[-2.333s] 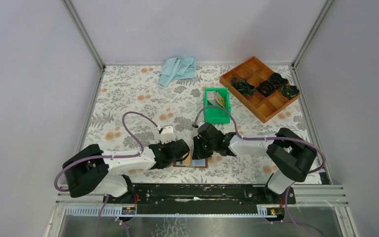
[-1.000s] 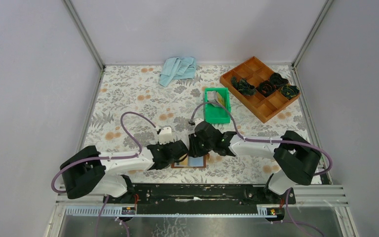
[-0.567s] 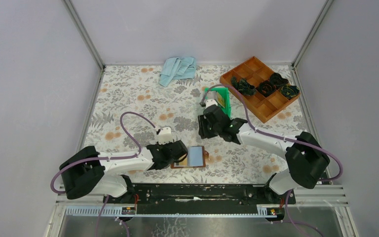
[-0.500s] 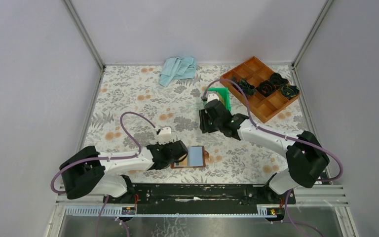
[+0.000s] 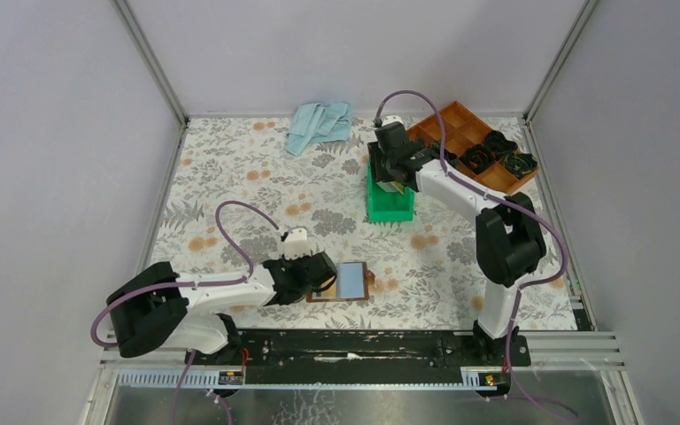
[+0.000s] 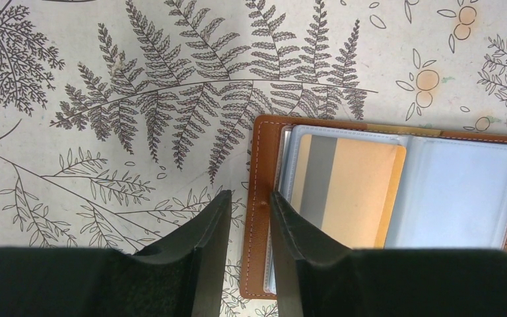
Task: Put the credit cards into the card holder
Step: Pick up the credit card from the storage box.
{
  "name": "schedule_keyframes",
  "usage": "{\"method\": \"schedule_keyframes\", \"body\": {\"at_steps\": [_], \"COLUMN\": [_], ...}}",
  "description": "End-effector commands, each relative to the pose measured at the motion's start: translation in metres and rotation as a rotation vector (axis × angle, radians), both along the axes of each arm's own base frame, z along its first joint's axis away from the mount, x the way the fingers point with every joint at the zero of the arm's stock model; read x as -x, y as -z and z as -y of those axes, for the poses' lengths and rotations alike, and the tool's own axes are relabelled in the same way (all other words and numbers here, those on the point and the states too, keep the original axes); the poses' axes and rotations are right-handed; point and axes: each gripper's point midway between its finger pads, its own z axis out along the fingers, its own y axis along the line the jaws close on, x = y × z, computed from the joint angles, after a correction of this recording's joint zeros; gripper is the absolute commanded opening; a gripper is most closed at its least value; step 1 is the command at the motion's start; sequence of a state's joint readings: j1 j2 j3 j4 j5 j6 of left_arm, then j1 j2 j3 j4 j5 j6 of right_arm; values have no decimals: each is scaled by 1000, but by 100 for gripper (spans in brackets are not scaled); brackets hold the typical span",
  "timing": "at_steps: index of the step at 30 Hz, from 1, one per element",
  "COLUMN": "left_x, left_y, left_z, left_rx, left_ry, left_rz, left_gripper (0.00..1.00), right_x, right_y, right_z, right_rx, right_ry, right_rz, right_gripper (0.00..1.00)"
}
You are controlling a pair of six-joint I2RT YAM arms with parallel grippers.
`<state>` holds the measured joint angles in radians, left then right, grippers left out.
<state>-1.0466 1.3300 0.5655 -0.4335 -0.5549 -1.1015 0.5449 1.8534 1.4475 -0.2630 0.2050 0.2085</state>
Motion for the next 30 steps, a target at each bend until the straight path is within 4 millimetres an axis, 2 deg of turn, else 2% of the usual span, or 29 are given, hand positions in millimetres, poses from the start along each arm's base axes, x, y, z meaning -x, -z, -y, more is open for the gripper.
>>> {"method": "schedule_keyframes", "body": {"at_steps": [1,6,10,21,30], "left_x": [6,6,6,5,5], "left_y": [10,12,13,12,13], "left_z": [-10,-8,-8,-8,-7], "left_rx": [-33,-35,-37,-36,-32], "left_ry": [0,2,4,4,3], "left_rz": [-15,-21,-22,-19,-19], "left_gripper": [34,34,34,34,33], "right_x": [-27,-44,-50,-45,-39], "right_y": [-13,-6,1,26,40], "right_z": [14,21,27,27,22], "right_rx": [42,37,33,-161,-233], "right_ry": [26,41,51,56,52], "right_rz": [37,28,6,-83,-140], "right_gripper": [52,52,52,52,48]}}
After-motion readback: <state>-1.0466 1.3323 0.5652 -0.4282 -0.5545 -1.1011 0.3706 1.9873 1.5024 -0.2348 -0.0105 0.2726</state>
